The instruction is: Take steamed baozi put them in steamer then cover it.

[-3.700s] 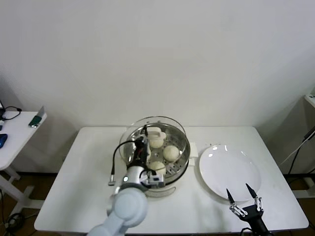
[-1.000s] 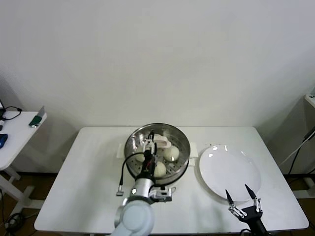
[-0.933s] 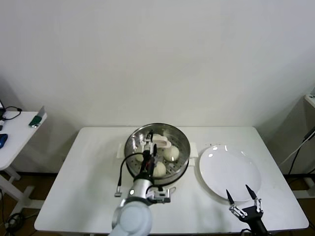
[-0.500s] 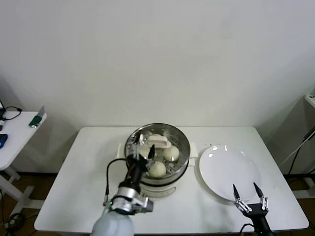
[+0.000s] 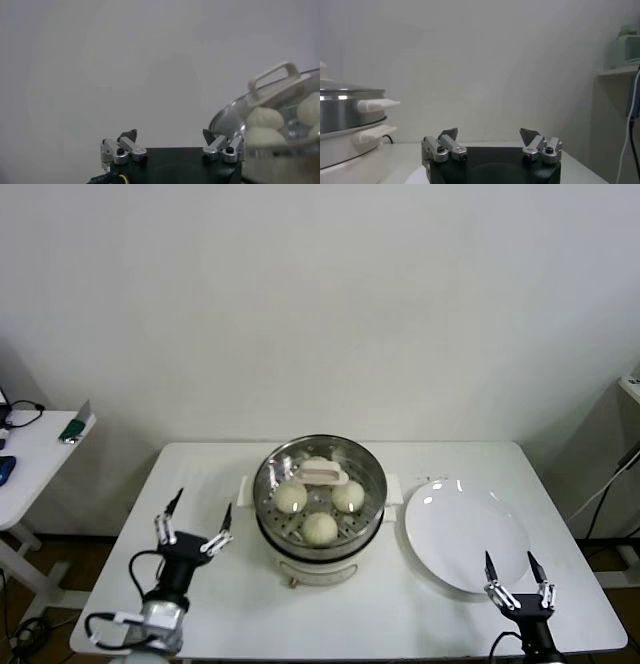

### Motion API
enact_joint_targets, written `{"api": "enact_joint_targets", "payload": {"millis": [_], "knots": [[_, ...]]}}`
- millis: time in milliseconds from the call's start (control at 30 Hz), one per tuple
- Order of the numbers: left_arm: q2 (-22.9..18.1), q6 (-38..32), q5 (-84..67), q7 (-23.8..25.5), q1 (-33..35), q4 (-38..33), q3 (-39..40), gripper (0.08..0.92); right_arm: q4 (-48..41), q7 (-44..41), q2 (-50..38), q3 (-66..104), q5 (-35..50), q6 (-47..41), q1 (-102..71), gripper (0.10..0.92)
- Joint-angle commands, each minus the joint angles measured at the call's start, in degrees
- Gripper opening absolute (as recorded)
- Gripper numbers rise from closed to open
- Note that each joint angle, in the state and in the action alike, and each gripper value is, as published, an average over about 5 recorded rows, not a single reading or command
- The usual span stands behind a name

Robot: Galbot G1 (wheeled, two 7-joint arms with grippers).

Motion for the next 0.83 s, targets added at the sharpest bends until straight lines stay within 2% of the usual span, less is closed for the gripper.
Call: {"api": "enact_joint_targets", "payload": {"millis": [33,167,300,833], "knots": [[-0.78,-16.12,-22.15,2.64,9.35,11.81,-7.98,0.823,-0.31,0.32,-0.27,-0.77,2.45,-0.57,0.21,0.823],[-1.64,-19.95,-20.14,3.28,8.7,17.83,-4.83,0.823,-0.64,0.16,-0.21,-1.22,3.11,-1.03,0.34,0.823],[-2.07,-21.65,-19.22,3.18,8.12,20.6,-2.88,0.823,-0.91,0.08,-0.15,-1.51,3.31,-1.26,0.36,0.823],[-2.11,-21.51,-19.41,2.84,6.76,18.46,-0.78,0.823,-0.73,-0.24,0.12,-1.97,3.19,-1.84,0.2,0.823]]}}
